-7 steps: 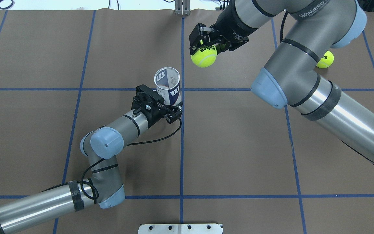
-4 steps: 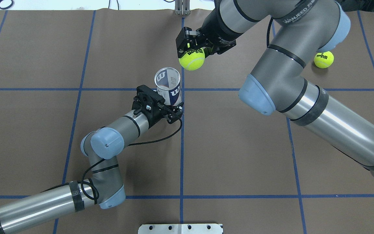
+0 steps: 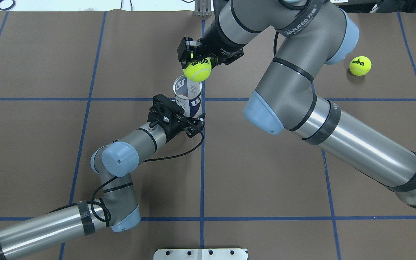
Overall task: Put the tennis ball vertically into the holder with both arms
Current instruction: 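Lower the ball into the can and open the right gripper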
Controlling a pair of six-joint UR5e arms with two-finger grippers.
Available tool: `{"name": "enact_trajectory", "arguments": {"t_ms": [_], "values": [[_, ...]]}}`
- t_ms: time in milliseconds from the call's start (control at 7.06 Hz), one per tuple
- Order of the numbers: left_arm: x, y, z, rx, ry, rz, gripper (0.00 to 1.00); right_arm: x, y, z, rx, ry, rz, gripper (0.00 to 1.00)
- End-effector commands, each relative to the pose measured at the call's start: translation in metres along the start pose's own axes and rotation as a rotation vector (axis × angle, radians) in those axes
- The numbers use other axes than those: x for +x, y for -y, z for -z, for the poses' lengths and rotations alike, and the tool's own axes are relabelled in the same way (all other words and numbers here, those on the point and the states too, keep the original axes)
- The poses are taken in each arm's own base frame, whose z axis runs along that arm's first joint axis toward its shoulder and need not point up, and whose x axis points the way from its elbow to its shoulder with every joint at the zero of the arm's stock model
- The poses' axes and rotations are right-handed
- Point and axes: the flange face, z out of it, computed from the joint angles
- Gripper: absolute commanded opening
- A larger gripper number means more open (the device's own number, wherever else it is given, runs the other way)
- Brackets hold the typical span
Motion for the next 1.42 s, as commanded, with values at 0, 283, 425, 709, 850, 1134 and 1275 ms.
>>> {"name": "enact_trajectory", "arguments": {"t_ms": [0, 283, 425, 709, 850, 1134, 1275], "values": [[0.000, 0.001, 0.000, 0.002, -0.001, 0.002, 0.95, -0.015, -0.005, -0.019, 0.004, -0.014, 0.007, 0.00], [0.000, 0.002, 0.000, 0.006, -0.003, 0.004, 0.84, -0.015, -0.006, -0.019, 0.004, -0.014, 0.007, 0.00], [0.000, 0.002, 0.000, 0.006, -0.003, 0.002, 0.83, -0.014, -0.005, -0.019, 0.004, -0.016, 0.007, 0.00], [0.000, 0.002, 0.000, 0.006, -0.003, 0.002, 0.83, -0.012, -0.005, -0.022, 0.006, -0.023, 0.005, 0.00], [0.000, 0.002, 0.000, 0.006, -0.003, 0.002, 0.83, -0.011, -0.007, -0.025, 0.001, -0.026, 0.004, 0.00], [0.000, 0.002, 0.000, 0.006, -0.003, 0.002, 0.83, -0.012, -0.008, -0.030, -0.006, -0.028, 0.004, 0.00], [0.000, 0.002, 0.000, 0.006, -0.003, 0.002, 0.83, -0.012, -0.009, -0.030, -0.008, -0.027, 0.004, 0.00]]}}
